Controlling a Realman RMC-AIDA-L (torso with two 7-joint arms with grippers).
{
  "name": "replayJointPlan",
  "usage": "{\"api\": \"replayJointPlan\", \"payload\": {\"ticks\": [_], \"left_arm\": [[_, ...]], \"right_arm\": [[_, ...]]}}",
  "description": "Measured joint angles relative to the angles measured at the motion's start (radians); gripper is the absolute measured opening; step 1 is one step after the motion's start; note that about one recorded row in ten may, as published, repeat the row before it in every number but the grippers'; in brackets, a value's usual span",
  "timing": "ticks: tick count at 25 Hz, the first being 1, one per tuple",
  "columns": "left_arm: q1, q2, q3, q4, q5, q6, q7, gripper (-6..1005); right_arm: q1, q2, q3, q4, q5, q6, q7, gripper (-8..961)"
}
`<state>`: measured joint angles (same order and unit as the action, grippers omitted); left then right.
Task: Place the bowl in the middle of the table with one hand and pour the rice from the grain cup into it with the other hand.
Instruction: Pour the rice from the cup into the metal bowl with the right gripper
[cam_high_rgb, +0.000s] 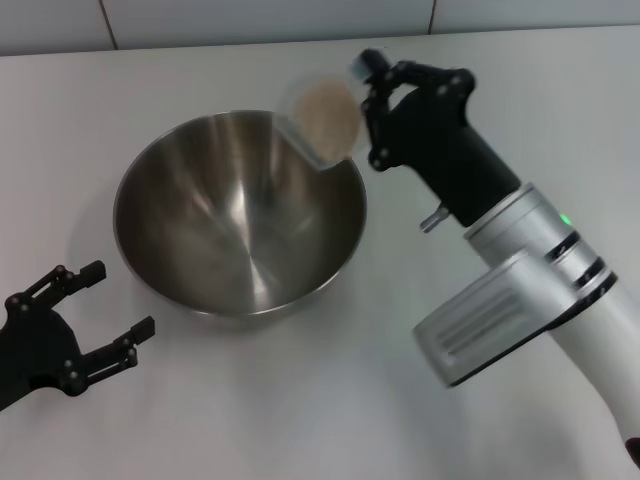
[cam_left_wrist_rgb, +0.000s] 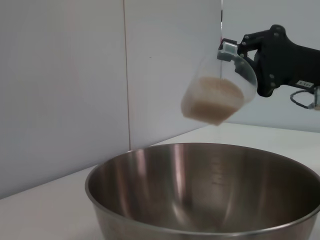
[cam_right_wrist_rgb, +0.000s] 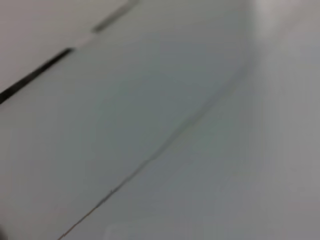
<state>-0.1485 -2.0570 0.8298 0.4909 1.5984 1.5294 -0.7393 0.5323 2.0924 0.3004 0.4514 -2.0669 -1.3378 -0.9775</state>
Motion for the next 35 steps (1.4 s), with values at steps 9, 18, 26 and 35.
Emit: {"api": "replayJointPlan", "payload": {"ticks": [9, 18, 26, 35], "left_arm": [[-0.006, 0.0, 0.002, 0.0, 0.0, -0.005, -0.008, 868], [-0.006, 0.0, 0.0, 0.0, 0.0, -0.005, -0.009, 868], [-0.006, 0.001, 0.002, 0.0, 0.0, -0.005, -0.009, 868], [-0.006, 0.006, 0.001, 0.001, 0.007, 0.001, -0.024, 868]], "right_arm": [[0.004, 0.0, 0.002, 0.028, -0.169, 0.091, -0.577, 12], [0.02, 0.0, 0.014, 0.068, -0.266, 0.218, -1.004, 11], [0.024, 0.0, 0.006, 0.084, -0.269, 0.235, -1.36, 13], [0.024, 0.0, 0.011, 0.096, -0.265, 0.248, -1.576, 12]]}}
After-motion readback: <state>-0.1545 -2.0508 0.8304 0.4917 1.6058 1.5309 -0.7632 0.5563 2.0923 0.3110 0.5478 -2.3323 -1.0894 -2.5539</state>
